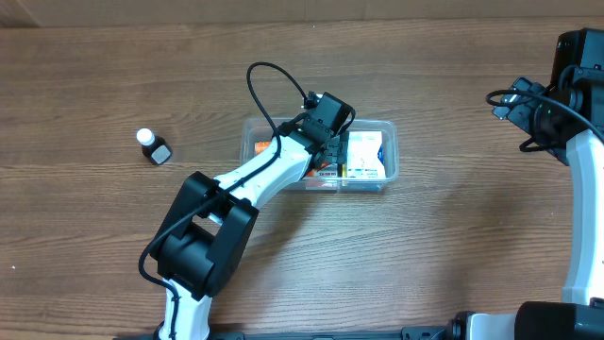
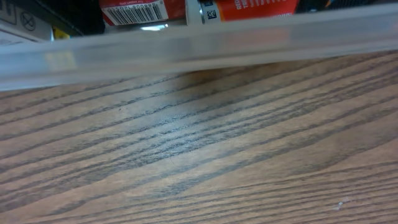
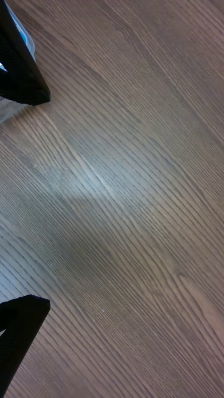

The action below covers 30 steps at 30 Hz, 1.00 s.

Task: Pack container
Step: 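Open the left gripper and lift away from the container, then move the left gripper to the dark bottle and grasp it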

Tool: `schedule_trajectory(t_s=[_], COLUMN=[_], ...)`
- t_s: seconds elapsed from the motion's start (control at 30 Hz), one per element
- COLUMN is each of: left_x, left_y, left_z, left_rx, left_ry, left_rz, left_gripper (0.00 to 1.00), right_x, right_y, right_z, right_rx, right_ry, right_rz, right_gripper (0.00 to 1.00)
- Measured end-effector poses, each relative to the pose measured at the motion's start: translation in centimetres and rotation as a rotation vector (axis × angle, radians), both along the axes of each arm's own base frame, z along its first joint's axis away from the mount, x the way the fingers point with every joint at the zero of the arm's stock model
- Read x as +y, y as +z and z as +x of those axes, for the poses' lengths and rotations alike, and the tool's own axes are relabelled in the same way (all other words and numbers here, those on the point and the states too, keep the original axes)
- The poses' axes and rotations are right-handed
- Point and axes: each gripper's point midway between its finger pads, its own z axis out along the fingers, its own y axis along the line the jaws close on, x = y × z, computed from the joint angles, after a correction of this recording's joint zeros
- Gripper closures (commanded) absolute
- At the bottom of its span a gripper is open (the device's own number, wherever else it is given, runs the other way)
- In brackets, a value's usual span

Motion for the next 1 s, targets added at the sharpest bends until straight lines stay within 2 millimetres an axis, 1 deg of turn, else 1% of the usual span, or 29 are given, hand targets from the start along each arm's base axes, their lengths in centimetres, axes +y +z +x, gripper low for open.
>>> schedule_trajectory(t_s=[0.13, 0.2, 0.27, 0.37, 0.47, 0.57, 0.63, 0.7, 0.77, 0.8, 0.83, 0.87, 0.9, 0.93, 0.97, 1.0], left_x=[0.0, 0.0, -0.3, -0.7, -0.4, 0.2, 1.6, 3.9, 7.6, 10.2, 12.6, 16.1, 19.0, 20.6, 23.7, 25.7], left_y=[0.4, 1.4, 2.8, 5.8, 8.1, 10.3, 12.6, 15.4, 18.3, 19.9, 20.9, 21.8, 22.1, 22.0, 21.4, 20.8], left_z=[0.1, 0.4, 0.8, 1.4, 1.0, 0.2, -0.3, -0.7, -0.9, -0.6, -0.5, -0.5, -0.5, -0.7, -1.4, -1.7], left_rx=[0.027, 0.035, 0.035, 0.031, 0.051, 0.058, 0.038, 0.011, -0.014, -0.034, -0.043, -0.045, -0.038, -0.023, 0.027, 0.058], left_ry=[-0.021, -0.034, -0.036, -0.039, -0.041, -0.038, -0.017, 0.022, 0.093, 0.149, 0.2, 0.27, 0.325, 0.356, 0.415, 0.456], left_rz=[0.019, 0.028, 0.027, 0.023, 0.038, 0.05, 0.071, 0.076, 0.068, 0.061, 0.059, 0.067, 0.084, 0.096, 0.123, 0.137], left_gripper=[0.0, 0.0, 0.0, 0.0, 0.0, 0.0, 0.0, 0.0, 0.0, 0.0, 0.0, 0.0, 0.0, 0.0, 0.0, 0.0], right_x=[0.0, 0.0, 0.0, 0.0, 0.0, 0.0, 0.0, 0.0, 0.0, 0.0, 0.0, 0.0, 0.0, 0.0, 0.0, 0.0], right_y=[0.0, 0.0, 0.0, 0.0, 0.0, 0.0, 0.0, 0.0, 0.0, 0.0, 0.0, 0.0, 0.0, 0.0, 0.0, 0.0], right_z=[0.0, 0.0, 0.0, 0.0, 0.0, 0.0, 0.0, 0.0, 0.0, 0.0, 0.0, 0.0, 0.0, 0.0, 0.0, 0.0], right_rx=[0.0, 0.0, 0.0, 0.0, 0.0, 0.0, 0.0, 0.0, 0.0, 0.0, 0.0, 0.0, 0.0, 0.0, -0.001, -0.001], right_ry=[0.0, 0.0, -0.001, 0.0, 0.0, 0.0, 0.0, 0.0, 0.0, 0.0, 0.0, -0.001, 0.0, 0.0, 0.0, 0.0], right_rz=[0.0, 0.0, 0.001, 0.0, 0.0, 0.0, 0.0, 0.0, 0.0, 0.0, 0.0, 0.0, 0.0, 0.0, 0.0, 0.0], right_gripper=[0.0, 0.0, 0.0, 0.0, 0.0, 0.0, 0.0, 0.0, 0.0, 0.0, 0.0, 0.0, 0.0, 0.0, 0.0, 0.0])
